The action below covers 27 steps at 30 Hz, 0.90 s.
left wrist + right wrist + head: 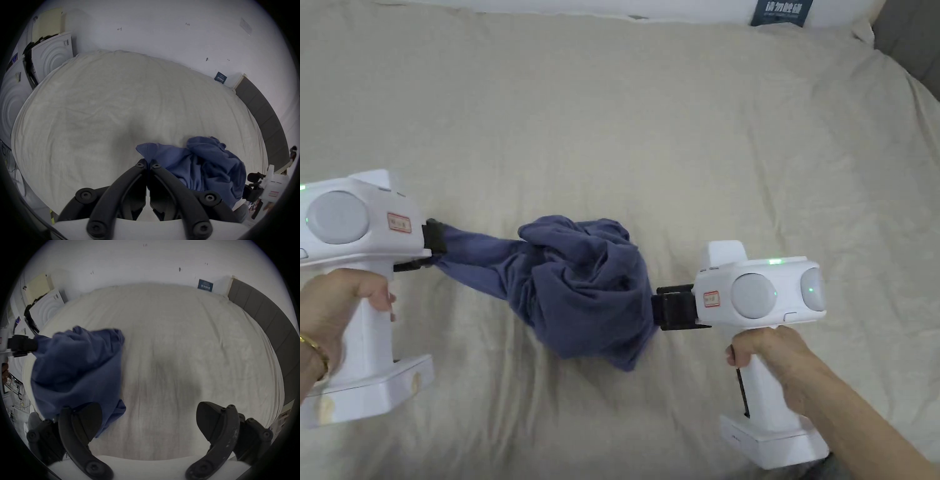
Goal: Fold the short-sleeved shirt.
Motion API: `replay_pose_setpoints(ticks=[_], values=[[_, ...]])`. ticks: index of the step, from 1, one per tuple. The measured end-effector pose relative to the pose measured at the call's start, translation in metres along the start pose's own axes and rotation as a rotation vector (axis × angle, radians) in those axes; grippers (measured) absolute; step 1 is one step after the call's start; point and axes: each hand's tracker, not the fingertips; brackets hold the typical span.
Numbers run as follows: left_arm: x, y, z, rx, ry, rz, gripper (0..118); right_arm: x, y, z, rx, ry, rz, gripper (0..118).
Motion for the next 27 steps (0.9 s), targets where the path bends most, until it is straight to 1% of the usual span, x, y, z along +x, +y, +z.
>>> replay_pose_setpoints(ticks=[2, 3, 5, 8, 10, 11, 12, 13, 14, 16, 19, 22, 27], values=[[-0.003, -0.006, -0.001, -0.009, 0.001, 0.009, 3, -0.004, 0.001, -0.012, -0.025, 0.006, -0.017, 110], [-0.004, -0.009, -0.002, -0.012, 0.002, 0.010, 3, -0.007, 0.002, -0.017, -0.037, 0.003, -0.029, 110], [-0.004, -0.013, -0.003, -0.016, 0.005, 0.005, 3, -0.016, 0.000, -0.015, -0.051, 0.025, -0.039, 106], [-0.003, -0.018, -0.006, -0.023, 0.008, 0.005, 3, -0.025, 0.002, -0.016, -0.063, 0.075, -0.035, 81], [-0.003, -0.019, -0.007, -0.027, 0.006, 0.011, 3, -0.030, 0.003, -0.016, -0.067, 0.132, -0.033, 54], [-0.003, -0.020, -0.007, -0.028, 0.003, 0.018, 3, -0.030, 0.004, -0.016, -0.075, 0.164, -0.048, 42], [-0.003, -0.020, -0.007, -0.026, -0.003, 0.026, 3, -0.027, 0.007, -0.019, -0.083, 0.200, -0.073, 25], [-0.003, -0.020, -0.007, -0.023, -0.007, 0.034, 3, -0.025, 0.008, -0.018, -0.088, 0.239, -0.097, 15], [-0.004, -0.020, -0.006, -0.019, -0.012, 0.042, 3, -0.021, 0.009, -0.016, -0.081, 0.220, -0.125, 6], [-0.007, -0.018, 0.000, -0.007, -0.026, 0.062, 3, -0.011, 0.009, -0.007, -0.070, 0.240, -0.159, 5], [-0.014, -0.010, 0.016, 0.038, -0.070, 0.117, 3, 0.008, 0.013, 0.023, 0.006, 0.287, -0.172, 5], [-0.018, 0.005, 0.038, 0.101, -0.104, 0.164, 3, 0.030, 0.023, 0.063, 0.100, 0.310, -0.191, 5], [-0.015, 0.036, 0.089, 0.252, -0.106, 0.138, 3, 0.058, 0.046, 0.145, 0.257, 0.327, -0.189, 5]])
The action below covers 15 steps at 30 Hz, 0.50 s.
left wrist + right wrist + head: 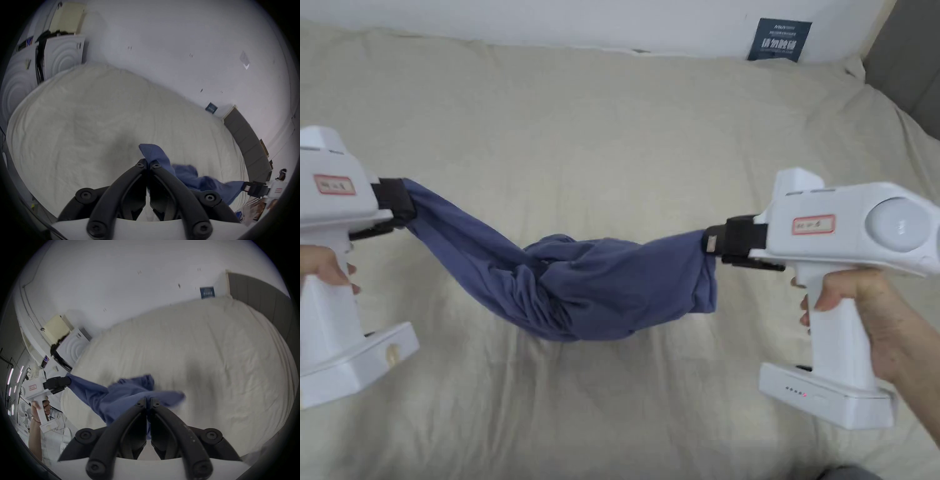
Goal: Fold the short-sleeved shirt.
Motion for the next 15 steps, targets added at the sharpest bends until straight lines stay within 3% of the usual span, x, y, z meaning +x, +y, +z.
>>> replay_pose_setpoints(ticks=[6, 15], values=[[0.019, 0.062, 0.062, 0.196, -0.042, -0.012, 3, -0.015, 0.058, 0.081, 0.170, -0.023, 0.042, 5], [0.046, 0.171, 0.118, 0.431, 0.025, -0.013, 3, -0.051, 0.160, 0.167, 0.401, -0.197, 0.121, 5]])
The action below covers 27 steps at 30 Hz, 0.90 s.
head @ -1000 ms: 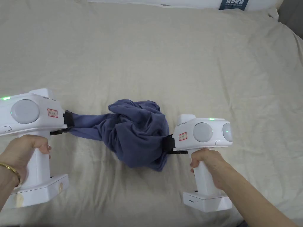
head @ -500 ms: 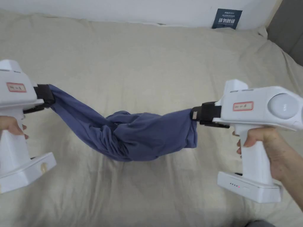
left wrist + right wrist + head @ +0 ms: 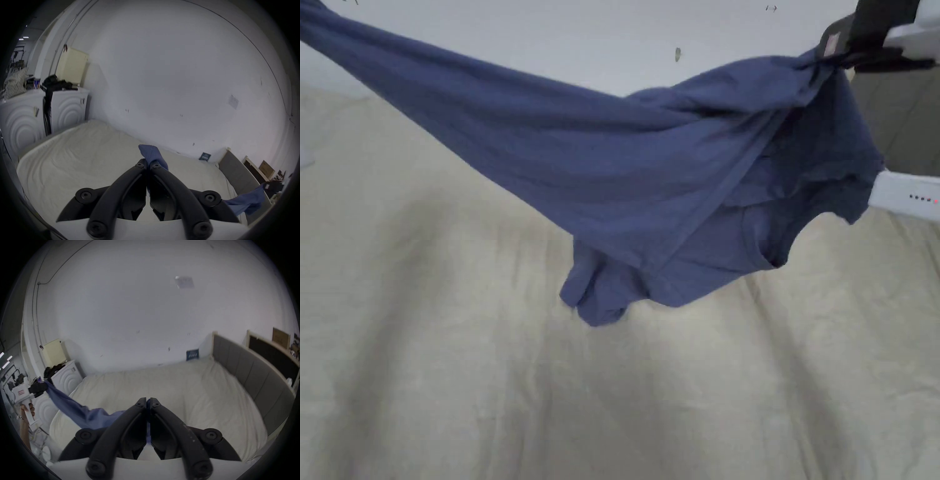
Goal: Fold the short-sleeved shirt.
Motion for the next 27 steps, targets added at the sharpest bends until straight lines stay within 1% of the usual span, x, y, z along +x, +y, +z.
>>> replay_pose_setpoints(ticks=[3, 7, 9, 11, 15, 17, 21, 24, 27], values=[[0.017, 0.036, -0.011, 0.058, 0.049, -0.032, 3, 0.002, 0.041, 0.000, 0.044, -0.029, -0.025, 5], [0.045, 0.077, -0.033, 0.082, 0.056, -0.044, 3, 0.004, 0.089, -0.011, 0.094, -0.060, -0.066, 5], [0.066, 0.095, -0.047, 0.097, 0.071, -0.089, 3, 0.001, 0.110, -0.018, 0.117, -0.089, -0.062, 5], [0.084, 0.108, -0.059, 0.126, 0.078, -0.136, 3, 0.003, 0.126, -0.028, 0.140, -0.122, -0.041, 5], [0.103, 0.125, -0.079, 0.133, 0.048, -0.109, 3, 0.009, 0.141, -0.044, 0.160, -0.162, -0.031, 5], [0.105, 0.124, -0.083, 0.122, 0.035, -0.096, 3, 0.017, 0.139, -0.047, 0.158, -0.166, -0.045, 5], [0.099, 0.097, -0.082, 0.112, 0.021, -0.167, 3, 0.035, 0.113, -0.049, 0.145, -0.147, -0.065, 5], [0.081, 0.062, -0.079, 0.031, -0.004, -0.148, 3, 0.048, 0.075, -0.046, 0.081, -0.124, -0.079, 5], [0.057, 0.008, -0.070, -0.068, -0.026, -0.137, 3, 0.062, 0.021, -0.042, 0.006, -0.098, -0.083, 5]])
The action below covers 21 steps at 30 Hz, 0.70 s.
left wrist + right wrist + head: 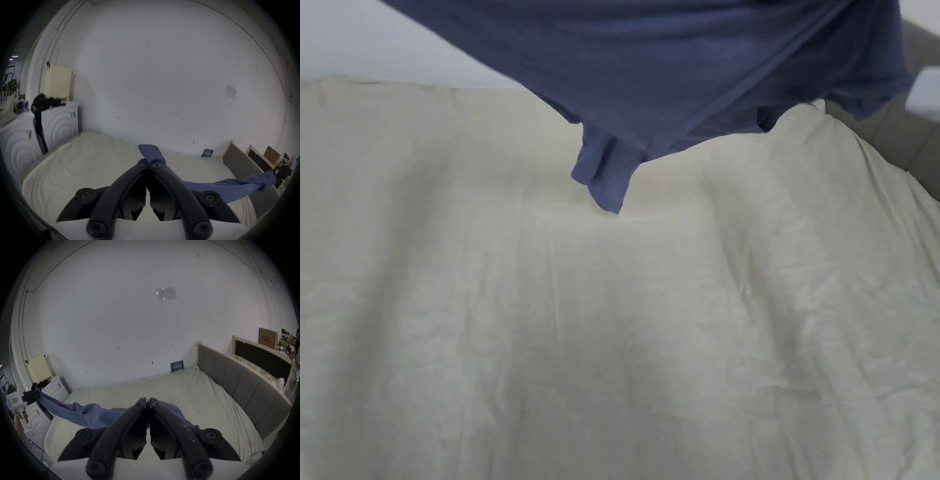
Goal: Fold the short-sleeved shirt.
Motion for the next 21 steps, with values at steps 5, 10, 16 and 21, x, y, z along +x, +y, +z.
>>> replay_pose_setpoints(ticks=[5, 10, 16, 21], values=[[-0.036, -0.129, 0.013, -0.189, 0.019, 0.032, 3, 0.028, -0.114, 0.010, -0.137, 0.024, -0.010, 5], [-0.077, -0.267, 0.021, -0.430, 0.073, 0.119, 3, 0.057, -0.237, 0.007, -0.321, 0.010, -0.048, 5], [-0.109, -0.368, 0.036, -0.627, 0.171, 0.163, 5, 0.070, -0.344, 0.008, -0.499, -0.021, -0.144, 5], [-0.119, -0.386, 0.046, -0.632, 0.242, 0.171, 113, 0.072, -0.365, 0.014, -0.513, -0.057, -0.142, 45]])
